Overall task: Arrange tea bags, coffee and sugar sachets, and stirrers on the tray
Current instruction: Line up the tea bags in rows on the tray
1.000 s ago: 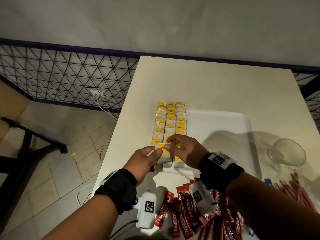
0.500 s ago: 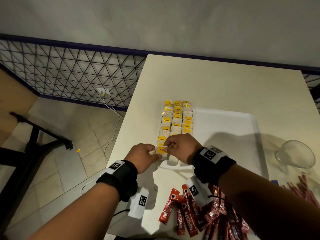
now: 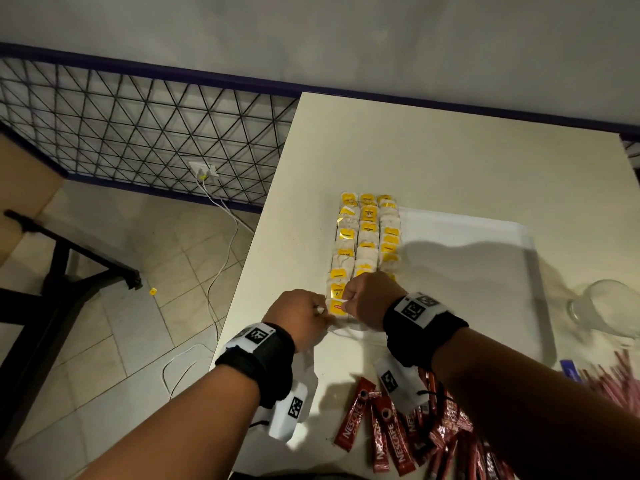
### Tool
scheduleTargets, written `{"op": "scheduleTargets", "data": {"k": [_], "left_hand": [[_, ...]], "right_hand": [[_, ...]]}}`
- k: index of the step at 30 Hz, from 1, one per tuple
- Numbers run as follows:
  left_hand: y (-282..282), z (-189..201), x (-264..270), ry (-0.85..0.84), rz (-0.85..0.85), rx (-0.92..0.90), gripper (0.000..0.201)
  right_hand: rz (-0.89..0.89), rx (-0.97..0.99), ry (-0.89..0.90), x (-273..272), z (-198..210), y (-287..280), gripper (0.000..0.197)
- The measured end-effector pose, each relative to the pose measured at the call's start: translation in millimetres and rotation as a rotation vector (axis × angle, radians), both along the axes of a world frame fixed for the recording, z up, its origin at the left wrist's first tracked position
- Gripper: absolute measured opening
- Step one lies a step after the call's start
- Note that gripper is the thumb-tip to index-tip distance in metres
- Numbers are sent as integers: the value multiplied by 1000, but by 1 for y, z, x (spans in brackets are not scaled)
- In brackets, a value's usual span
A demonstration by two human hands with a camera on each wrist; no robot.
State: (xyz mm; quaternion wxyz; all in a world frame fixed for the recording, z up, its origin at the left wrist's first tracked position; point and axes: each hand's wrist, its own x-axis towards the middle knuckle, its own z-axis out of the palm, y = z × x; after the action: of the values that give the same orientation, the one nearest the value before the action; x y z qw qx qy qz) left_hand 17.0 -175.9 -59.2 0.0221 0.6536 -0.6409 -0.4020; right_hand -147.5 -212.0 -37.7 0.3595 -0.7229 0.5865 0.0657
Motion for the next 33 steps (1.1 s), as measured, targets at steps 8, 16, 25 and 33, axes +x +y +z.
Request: {"op": "scheduleTargets", "data": {"k": [8, 16, 25, 33], "left_hand": [[-1, 17, 19, 112, 105, -109, 39], [3, 34, 17, 1469, 983, 560, 65], [5, 42, -11, 1533, 935, 595, 73], [9, 54, -34, 1516, 697, 589, 72]], "right_hand": [[60, -80, 149, 14, 1, -1, 25], [-133, -373, -341, 7, 25, 2, 9], [113, -533, -539, -10, 37, 13, 21], [86, -423, -451, -30, 48, 14, 34]]}}
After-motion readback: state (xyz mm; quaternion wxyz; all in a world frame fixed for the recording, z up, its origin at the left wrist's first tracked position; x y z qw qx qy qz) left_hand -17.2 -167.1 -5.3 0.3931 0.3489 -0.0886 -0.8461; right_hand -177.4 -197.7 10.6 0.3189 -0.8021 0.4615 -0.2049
